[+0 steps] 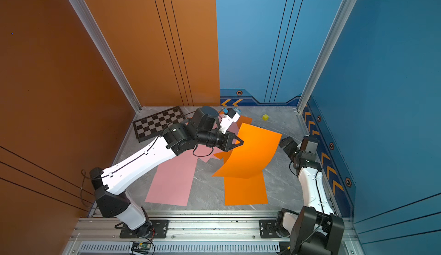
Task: Sort the scattered colored papers by color
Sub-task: Pick up the colored paper, then place the colored paper.
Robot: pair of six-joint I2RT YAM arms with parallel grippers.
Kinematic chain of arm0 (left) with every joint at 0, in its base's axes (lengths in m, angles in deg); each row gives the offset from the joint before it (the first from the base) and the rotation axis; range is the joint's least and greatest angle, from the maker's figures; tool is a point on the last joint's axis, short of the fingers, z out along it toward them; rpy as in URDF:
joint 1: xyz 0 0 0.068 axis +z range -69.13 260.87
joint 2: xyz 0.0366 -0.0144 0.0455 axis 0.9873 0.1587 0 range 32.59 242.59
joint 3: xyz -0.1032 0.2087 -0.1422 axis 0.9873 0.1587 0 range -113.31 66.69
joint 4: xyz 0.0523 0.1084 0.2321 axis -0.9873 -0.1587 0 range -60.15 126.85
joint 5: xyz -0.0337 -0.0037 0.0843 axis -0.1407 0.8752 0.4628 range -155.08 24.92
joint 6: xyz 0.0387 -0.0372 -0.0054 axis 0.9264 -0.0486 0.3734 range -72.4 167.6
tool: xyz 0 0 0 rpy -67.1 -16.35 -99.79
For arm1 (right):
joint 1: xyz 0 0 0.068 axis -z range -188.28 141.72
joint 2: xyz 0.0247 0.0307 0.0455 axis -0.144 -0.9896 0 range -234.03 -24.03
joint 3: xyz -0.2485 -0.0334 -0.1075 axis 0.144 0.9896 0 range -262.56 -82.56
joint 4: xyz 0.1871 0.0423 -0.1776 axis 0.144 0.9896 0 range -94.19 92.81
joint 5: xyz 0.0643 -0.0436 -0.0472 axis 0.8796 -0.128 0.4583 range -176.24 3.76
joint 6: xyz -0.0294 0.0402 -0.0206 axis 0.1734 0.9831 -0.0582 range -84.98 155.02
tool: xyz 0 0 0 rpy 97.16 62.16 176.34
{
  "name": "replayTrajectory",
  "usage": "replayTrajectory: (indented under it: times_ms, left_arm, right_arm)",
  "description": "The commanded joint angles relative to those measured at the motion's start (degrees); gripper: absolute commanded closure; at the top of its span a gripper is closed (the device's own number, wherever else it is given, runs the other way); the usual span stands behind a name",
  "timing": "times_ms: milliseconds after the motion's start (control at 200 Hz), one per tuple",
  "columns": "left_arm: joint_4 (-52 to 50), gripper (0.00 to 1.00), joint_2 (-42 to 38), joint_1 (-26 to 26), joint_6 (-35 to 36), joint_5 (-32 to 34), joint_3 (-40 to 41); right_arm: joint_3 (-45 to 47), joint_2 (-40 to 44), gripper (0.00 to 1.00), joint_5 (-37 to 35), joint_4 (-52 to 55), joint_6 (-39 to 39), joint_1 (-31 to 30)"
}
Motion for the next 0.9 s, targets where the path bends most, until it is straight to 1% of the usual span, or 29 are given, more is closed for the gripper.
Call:
replayTrajectory:
  times_ms: [0,25,100,180,305,365,430,676,896]
  left_arm:
    - [14.8,1.00,2.4,4.6,-12.2,-2.0,11.4]
    - [20.2,1.00,2.9,5.2,-14.5,-2.6,14.2]
    - [31.9,1.00,5.5,6.9,-19.9,-3.9,21.1]
    - [35.5,1.00,9.6,7.6,-21.4,-3.5,23.5]
    - [36.9,1.00,15.1,8.0,-21.4,-3.9,23.9]
    - [36.9,1.00,16.6,8.0,-20.1,-3.8,23.7]
    - [36.8,1.00,17.9,8.8,-19.7,-5.5,23.5]
    - [36.9,1.00,17.5,10.0,-18.8,-6.2,25.4]
    - [36.8,1.00,18.3,8.6,-19.9,-6.2,25.4]
  right_arm:
    - [-0.2,0.1,0.00,1.9,3.2,0.8,1.0]
    - [-0.2,0.0,0.00,2.1,3.3,0.6,1.1]
    - [0.0,0.1,0.00,2.5,3.5,0.2,1.3]
    - [0.0,0.1,0.00,3.0,3.6,-0.2,1.5]
    - [0.1,0.2,0.00,3.6,3.8,-0.6,1.8]
    - [0.4,0.3,0.00,3.6,3.9,-0.9,1.9]
    - [0.8,0.5,0.00,3.6,3.9,-1.0,2.0]
    - [1.5,0.0,0.00,4.1,3.7,-1.3,2.0]
    - [1.1,-0.6,0.00,4.8,3.4,-1.2,1.7]
